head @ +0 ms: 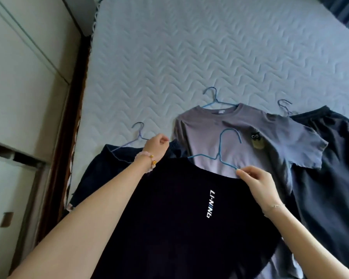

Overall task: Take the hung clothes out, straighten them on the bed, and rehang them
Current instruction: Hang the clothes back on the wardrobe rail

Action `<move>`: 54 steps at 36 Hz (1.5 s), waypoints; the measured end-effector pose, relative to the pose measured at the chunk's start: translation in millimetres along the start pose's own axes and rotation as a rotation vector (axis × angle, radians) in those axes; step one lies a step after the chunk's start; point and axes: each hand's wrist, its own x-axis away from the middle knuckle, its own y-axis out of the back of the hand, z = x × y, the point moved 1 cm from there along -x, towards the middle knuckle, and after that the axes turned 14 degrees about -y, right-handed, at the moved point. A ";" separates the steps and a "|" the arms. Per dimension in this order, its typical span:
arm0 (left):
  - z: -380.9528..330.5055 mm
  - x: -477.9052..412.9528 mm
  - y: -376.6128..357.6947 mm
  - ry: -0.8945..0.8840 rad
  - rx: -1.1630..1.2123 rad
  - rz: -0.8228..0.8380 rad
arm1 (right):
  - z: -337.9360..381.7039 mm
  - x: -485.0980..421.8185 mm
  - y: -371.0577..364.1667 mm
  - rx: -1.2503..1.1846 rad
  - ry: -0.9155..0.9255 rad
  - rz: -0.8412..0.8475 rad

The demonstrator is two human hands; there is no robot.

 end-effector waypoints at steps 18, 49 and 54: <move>86.5 -226.5 -96.5 -0.109 -0.355 0.139 | -126.5 -148.2 -91.1 0.021 -0.185 -0.072; 48.8 -237.7 -119.2 0.027 -0.324 0.214 | -142.9 -158.0 -94.9 -0.009 -0.210 -0.073; 31.6 -203.6 -111.1 -0.007 -0.135 0.188 | -141.2 -140.5 -94.2 -0.136 -0.236 -0.033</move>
